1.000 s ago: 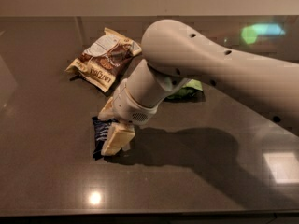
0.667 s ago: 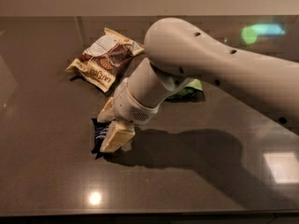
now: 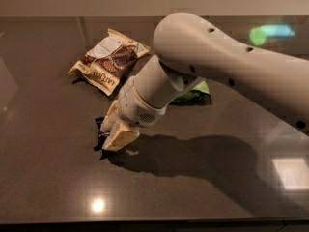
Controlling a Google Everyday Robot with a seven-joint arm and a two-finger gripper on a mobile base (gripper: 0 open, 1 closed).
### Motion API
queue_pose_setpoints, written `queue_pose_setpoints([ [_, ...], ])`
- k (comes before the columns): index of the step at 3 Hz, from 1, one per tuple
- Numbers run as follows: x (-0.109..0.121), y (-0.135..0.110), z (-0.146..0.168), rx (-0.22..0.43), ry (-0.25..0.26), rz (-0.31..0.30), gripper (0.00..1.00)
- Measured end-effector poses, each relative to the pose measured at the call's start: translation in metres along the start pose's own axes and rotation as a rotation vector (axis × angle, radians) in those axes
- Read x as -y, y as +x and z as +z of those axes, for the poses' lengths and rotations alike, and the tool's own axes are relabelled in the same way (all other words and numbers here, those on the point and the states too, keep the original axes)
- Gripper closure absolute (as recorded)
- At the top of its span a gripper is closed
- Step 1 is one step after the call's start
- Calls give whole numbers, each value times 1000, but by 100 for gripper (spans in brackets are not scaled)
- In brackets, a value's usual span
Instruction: Pick rxbar blueberry
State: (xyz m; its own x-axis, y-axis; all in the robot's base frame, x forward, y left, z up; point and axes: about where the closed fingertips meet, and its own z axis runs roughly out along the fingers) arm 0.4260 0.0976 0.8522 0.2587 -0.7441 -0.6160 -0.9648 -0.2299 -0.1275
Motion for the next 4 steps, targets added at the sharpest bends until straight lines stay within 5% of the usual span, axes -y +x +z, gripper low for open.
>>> queue_pose_setpoints([
  [4, 10, -36, -72, 55, 109, -1, 100],
])
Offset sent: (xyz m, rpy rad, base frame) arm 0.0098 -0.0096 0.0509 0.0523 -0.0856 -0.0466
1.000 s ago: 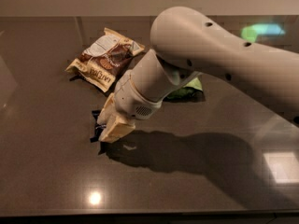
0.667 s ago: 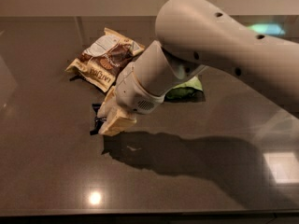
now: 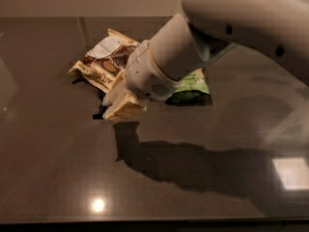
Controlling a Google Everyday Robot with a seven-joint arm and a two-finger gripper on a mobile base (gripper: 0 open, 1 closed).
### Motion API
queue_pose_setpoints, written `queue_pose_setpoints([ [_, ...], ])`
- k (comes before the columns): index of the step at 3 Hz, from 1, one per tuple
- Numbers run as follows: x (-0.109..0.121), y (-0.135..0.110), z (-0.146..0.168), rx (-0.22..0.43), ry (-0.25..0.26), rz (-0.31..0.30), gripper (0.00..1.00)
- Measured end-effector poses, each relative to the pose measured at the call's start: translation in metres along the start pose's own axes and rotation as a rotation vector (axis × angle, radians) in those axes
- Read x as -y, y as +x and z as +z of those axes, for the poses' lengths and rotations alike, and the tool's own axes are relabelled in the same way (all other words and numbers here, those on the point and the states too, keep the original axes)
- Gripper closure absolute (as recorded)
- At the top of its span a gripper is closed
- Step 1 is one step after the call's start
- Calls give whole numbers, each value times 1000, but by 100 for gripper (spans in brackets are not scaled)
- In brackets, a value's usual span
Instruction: Pick rxbar blueberry
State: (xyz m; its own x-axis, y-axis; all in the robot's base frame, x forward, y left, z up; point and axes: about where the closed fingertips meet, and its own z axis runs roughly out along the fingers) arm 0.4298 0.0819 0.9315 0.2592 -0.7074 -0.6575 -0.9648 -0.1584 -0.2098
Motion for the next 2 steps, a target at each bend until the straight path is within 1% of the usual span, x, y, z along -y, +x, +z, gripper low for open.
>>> queue_pose_setpoints([
  [1, -3, -24, -36, 66, 5, -2, 100],
  [2, -3, -25, -37, 69, 5, -3, 100],
])
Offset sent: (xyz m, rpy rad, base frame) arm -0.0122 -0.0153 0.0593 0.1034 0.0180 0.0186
